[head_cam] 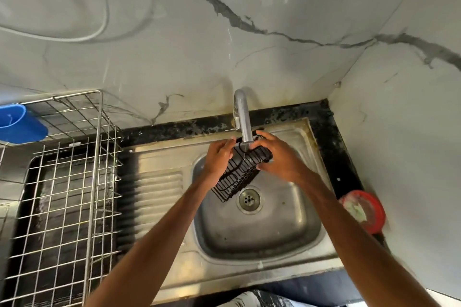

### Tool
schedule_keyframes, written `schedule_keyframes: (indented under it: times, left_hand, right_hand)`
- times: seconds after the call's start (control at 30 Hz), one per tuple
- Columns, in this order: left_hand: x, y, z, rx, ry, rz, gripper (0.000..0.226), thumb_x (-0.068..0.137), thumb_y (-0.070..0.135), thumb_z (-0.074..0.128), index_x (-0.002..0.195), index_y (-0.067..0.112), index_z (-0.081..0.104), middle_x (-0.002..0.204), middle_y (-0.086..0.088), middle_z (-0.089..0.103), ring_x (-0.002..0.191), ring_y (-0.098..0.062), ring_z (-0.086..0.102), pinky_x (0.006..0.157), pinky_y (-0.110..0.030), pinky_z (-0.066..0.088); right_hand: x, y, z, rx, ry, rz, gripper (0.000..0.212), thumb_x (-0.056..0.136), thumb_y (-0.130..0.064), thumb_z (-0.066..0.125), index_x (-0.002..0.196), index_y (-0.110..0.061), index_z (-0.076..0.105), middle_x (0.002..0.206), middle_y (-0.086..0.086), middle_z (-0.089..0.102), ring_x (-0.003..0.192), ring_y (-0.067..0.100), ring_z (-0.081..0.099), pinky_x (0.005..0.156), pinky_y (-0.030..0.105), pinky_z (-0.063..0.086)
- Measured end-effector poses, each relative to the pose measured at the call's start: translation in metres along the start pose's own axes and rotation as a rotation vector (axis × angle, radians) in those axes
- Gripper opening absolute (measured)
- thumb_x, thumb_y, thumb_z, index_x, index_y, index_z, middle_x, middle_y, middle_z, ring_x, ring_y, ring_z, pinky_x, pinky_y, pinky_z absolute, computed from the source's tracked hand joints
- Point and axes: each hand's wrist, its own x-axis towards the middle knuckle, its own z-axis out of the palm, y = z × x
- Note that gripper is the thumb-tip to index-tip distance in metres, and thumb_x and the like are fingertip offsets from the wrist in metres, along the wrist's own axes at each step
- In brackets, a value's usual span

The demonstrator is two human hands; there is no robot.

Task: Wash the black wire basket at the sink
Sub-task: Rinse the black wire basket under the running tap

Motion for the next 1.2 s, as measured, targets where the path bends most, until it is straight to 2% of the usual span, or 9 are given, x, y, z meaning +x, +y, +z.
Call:
schedule_keyframes:
  times: [0.07,0.17,0.27,0.37,0.47,0.7,0.83,0.97,1.2]
  left_hand:
    - [-0.002,-0.001,0.000,-0.053,0.021,-0.059,0.043,0.105,0.029,0.056,0.062,0.027,0.058,0.060,0.001,0.046,0.058,-0.018,0.040,0.061,-0.033,0.035]
    - [-0.007,-0.004,0.002,-0.073,0.079,-0.171,0.036,0.098,0.044,0.062,0.097,0.008,0.067,0.091,-0.012,0.064,0.084,-0.027,0.060,0.085,-0.038,0.049]
    - [-0.016,0.002,0.006,-0.092,0.109,-0.193,0.037,0.101,0.033,0.061,0.097,-0.002,0.071,0.080,-0.010,0.067,0.077,-0.024,0.061,0.074,-0.033,0.047]
    - [-0.021,0.011,0.005,-0.081,0.177,-0.225,0.030,0.101,0.024,0.062,0.076,0.009,0.067,0.067,-0.001,0.067,0.062,-0.010,0.064,0.066,-0.028,0.051]
    - [-0.022,0.011,0.001,-0.117,0.157,-0.172,0.031,0.103,0.023,0.060,0.079,0.006,0.069,0.069,-0.005,0.066,0.066,-0.013,0.065,0.072,-0.030,0.052]
    - [-0.023,0.011,0.009,-0.109,0.357,-0.259,0.027,0.103,0.028,0.057,0.081,0.013,0.062,0.071,-0.001,0.052,0.066,-0.015,0.049,0.064,-0.031,0.041]
    - [-0.026,0.005,0.003,-0.141,0.412,-0.327,0.020,0.101,0.020,0.056,0.097,0.004,0.068,0.081,-0.006,0.058,0.074,-0.016,0.051,0.060,-0.027,0.039]
    - [-0.028,0.002,0.003,-0.138,0.424,-0.372,0.024,0.101,0.020,0.053,0.106,0.003,0.069,0.081,-0.006,0.054,0.064,-0.012,0.043,0.051,-0.026,0.032]
    - [-0.029,0.002,-0.002,-0.125,0.441,-0.363,0.021,0.101,0.021,0.053,0.099,0.007,0.070,0.076,-0.003,0.054,0.067,-0.013,0.044,0.056,-0.029,0.034]
  right_hand:
    - [-0.011,0.001,0.015,0.089,0.070,0.020,0.068,0.090,-0.018,0.076,0.150,-0.023,0.045,0.153,0.003,0.049,0.138,0.017,0.048,0.105,0.009,0.030]
    - [-0.020,-0.002,0.036,0.093,-0.005,0.008,0.068,0.107,-0.036,0.046,0.163,-0.018,0.011,0.169,0.003,0.014,0.157,0.018,0.008,0.128,0.042,0.009]
    - [-0.028,-0.028,0.057,-0.122,-0.044,-0.044,0.064,0.109,-0.048,0.018,0.162,-0.019,-0.002,0.169,-0.001,-0.012,0.154,0.019,-0.022,0.127,0.048,-0.005]
    - [-0.049,-0.048,0.082,-0.402,0.031,-0.232,0.066,0.109,-0.046,0.016,0.162,-0.007,0.005,0.170,0.010,-0.003,0.156,0.022,-0.013,0.127,0.051,0.001]
    - [-0.053,-0.036,0.073,-0.356,0.052,-0.310,0.065,0.109,-0.047,0.014,0.162,-0.011,0.006,0.170,0.006,0.000,0.157,0.016,-0.006,0.128,0.042,0.002]
    - [-0.032,-0.036,0.056,-0.233,-0.013,-0.150,0.080,0.097,-0.067,-0.007,0.162,-0.019,-0.004,0.169,-0.001,-0.009,0.155,0.009,-0.014,0.128,0.034,-0.001]
    - [-0.032,-0.020,0.050,-0.242,-0.083,-0.228,0.070,0.103,-0.059,-0.001,0.162,-0.020,0.001,0.169,-0.006,-0.002,0.155,0.005,-0.010,0.128,0.034,-0.002]
    - [-0.016,-0.006,0.039,-0.037,-0.156,0.008,0.069,0.103,-0.061,0.012,0.162,-0.026,0.004,0.169,-0.009,0.001,0.155,0.007,-0.004,0.128,0.045,0.010]
    - [-0.033,-0.019,0.047,-0.016,-0.143,-0.149,0.066,0.104,-0.061,0.012,0.162,-0.031,0.005,0.169,-0.013,0.002,0.154,0.001,-0.001,0.125,0.031,-0.003]
